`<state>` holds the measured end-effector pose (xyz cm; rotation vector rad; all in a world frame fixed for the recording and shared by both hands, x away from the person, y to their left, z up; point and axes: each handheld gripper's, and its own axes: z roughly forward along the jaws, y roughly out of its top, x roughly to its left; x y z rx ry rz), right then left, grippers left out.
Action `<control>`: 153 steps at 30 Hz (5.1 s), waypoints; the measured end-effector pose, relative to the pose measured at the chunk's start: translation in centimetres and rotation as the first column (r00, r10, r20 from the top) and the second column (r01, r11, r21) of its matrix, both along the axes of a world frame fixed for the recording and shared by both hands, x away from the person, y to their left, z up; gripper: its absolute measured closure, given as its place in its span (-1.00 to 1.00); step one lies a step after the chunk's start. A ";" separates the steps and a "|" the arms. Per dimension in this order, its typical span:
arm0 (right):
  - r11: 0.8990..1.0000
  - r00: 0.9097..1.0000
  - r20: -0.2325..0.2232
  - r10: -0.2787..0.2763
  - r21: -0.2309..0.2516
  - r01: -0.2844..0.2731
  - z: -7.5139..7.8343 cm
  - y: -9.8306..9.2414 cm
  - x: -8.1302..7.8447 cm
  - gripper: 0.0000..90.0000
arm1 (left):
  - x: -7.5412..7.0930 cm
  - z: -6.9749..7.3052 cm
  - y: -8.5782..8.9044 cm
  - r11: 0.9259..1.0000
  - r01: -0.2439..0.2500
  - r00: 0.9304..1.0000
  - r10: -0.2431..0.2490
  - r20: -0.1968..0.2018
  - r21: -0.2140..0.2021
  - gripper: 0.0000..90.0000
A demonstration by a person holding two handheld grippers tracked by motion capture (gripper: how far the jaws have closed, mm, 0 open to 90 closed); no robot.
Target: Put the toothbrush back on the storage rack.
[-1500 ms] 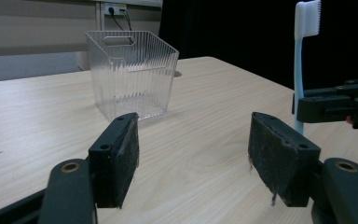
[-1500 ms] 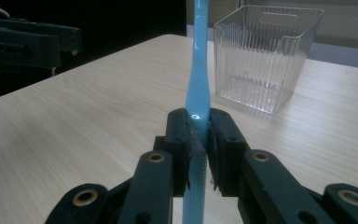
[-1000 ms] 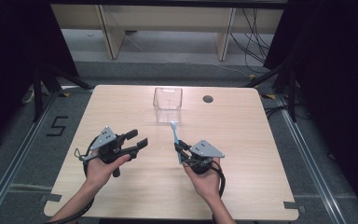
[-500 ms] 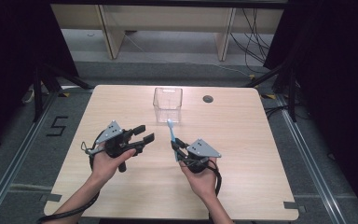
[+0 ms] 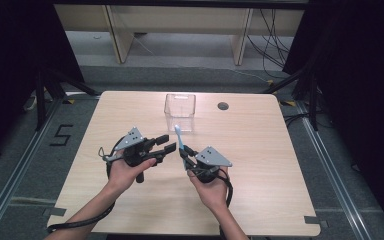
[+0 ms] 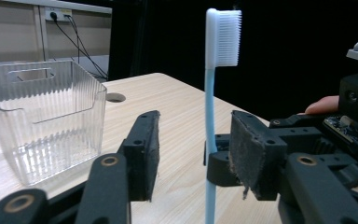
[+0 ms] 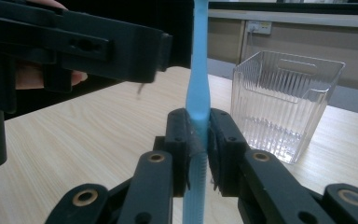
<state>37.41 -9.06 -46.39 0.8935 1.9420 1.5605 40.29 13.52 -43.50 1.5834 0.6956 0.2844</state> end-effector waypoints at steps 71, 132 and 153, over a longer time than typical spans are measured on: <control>0.993 0.994 -0.076 -0.076 -0.096 0.069 -1.4 -4.9 -0.9 0.13 | 2.3 2.2 1.0 0.994 -0.103 0.985 0.095 0.146 0.048 0.90; 0.975 0.974 -0.057 -0.220 -0.025 0.219 -4.3 -8.9 -2.0 0.11 | 6.7 4.7 1.5 0.983 -0.168 0.956 0.142 0.256 0.080 0.90; 0.978 0.976 -0.069 -0.208 -0.014 0.207 -4.6 -8.5 -2.0 0.11 | 8.4 5.1 1.9 0.979 -0.188 0.952 0.164 0.259 0.072 0.90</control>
